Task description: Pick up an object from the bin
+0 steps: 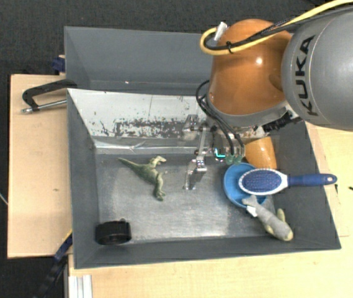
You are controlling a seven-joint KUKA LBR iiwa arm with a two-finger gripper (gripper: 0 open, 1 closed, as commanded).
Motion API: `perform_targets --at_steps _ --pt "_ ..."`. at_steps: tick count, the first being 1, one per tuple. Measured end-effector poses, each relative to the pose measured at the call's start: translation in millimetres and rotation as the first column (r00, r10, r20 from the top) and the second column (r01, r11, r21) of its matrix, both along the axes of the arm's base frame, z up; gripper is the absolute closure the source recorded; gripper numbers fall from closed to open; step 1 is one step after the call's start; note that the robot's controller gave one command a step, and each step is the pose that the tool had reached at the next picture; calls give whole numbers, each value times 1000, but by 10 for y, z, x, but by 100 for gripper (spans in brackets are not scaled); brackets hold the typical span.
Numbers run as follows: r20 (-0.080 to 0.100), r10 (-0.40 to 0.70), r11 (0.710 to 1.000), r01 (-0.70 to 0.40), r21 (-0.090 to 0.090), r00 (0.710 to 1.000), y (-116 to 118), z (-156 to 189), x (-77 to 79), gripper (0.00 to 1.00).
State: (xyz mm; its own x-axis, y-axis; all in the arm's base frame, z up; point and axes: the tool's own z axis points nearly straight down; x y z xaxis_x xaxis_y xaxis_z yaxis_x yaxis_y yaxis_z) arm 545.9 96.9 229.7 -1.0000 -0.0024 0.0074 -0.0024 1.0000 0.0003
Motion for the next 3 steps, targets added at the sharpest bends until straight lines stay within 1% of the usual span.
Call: perform_targets --at_steps 1,2,3 --pt "6 53 999 -53 2 999 506 -1541 198 0" --pt "10 49 999 -49 2 999 489 -1509 210 100" --pt "20 32 999 -32 5 999 599 -118 -40 100"
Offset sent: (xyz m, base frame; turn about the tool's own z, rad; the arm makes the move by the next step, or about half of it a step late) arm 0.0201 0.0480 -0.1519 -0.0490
